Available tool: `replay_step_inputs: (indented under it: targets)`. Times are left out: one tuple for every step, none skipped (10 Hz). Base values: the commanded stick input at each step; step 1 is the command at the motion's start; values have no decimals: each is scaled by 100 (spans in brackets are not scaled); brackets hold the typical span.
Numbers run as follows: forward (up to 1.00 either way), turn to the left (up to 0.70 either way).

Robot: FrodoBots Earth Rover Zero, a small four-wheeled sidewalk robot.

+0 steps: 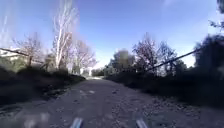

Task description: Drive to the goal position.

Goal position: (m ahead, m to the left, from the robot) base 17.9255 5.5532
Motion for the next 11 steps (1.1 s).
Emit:
replay_step_inputs:
  targets:
    - [50, 0]
    - [50, 0]
    - [50, 0]
    - [50, 0]
    - [50, 0]
    - [50, 0]
    - [50, 0]
    - [50, 0]
    - [50, 0]
    - [50, 0]
    - [50, 0]
